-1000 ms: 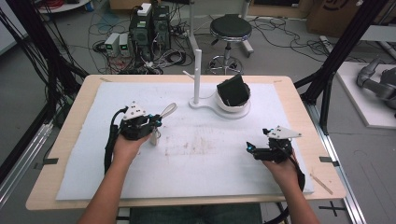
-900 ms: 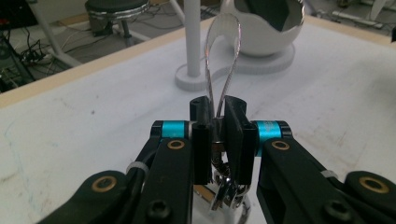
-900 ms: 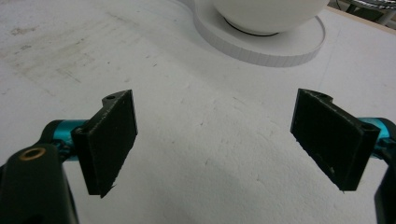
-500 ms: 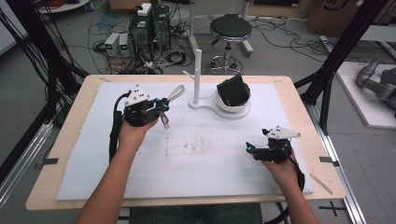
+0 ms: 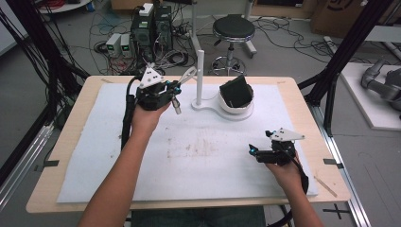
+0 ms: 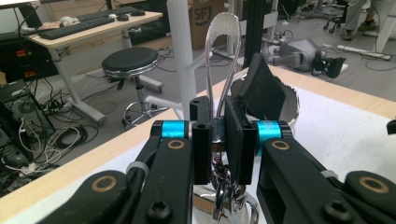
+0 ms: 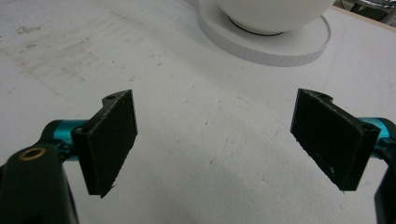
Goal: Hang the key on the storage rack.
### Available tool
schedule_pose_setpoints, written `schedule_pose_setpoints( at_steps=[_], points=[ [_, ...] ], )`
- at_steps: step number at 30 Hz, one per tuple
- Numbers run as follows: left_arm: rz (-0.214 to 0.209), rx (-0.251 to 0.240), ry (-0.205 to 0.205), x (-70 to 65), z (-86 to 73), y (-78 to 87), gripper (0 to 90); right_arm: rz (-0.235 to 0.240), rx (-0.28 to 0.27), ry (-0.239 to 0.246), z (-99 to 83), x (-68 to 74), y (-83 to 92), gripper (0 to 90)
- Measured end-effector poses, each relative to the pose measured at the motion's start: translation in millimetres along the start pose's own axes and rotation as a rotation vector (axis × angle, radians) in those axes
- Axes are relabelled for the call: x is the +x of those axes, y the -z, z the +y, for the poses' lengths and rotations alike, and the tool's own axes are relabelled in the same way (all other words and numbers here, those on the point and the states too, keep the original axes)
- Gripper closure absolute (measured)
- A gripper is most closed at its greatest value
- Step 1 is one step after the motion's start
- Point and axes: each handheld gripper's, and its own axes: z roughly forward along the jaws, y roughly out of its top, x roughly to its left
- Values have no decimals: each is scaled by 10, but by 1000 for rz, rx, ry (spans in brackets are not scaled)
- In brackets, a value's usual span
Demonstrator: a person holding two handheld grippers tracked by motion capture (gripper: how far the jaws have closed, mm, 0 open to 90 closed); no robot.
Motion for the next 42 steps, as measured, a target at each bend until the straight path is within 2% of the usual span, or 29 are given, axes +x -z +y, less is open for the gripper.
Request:
schedule_pose_setpoints(
  at_steps=[5, 8, 12, 18, 25, 36, 37, 39, 42],
  points=[
    [13, 16, -29, -5, 125, -125, 813, -1, 4, -2, -2, -3, -2, 147],
    [23, 32, -25, 9, 139, -207, 813, -2, 3, -3, -1, -3, -2, 147],
    [30, 58, -17, 3, 114, -308, 813, -2, 2, -4, -2, -1, -3, 147],
    [57, 92, -28, 14, 71, -403, 813, -1, 5, -4, -8, -10, 1, 147],
    [62, 128, -36, 26, 16, -509, 813, -10, 3, -9, -18, -32, 10, 147],
    [74, 172, -28, 18, -97, -674, 808, -10, 5, -14, -30, -45, 15, 147],
    [74, 166, -25, 18, -101, -673, 801, -10, 4, -14, -33, -48, 16, 147],
    [82, 162, -19, 17, -98, -668, 683, -11, 3, -17, -36, -54, 21, 147],
    [71, 163, -22, 25, -99, -653, 666, -15, -1, -18, -38, -58, 25, 147]
  ],
)
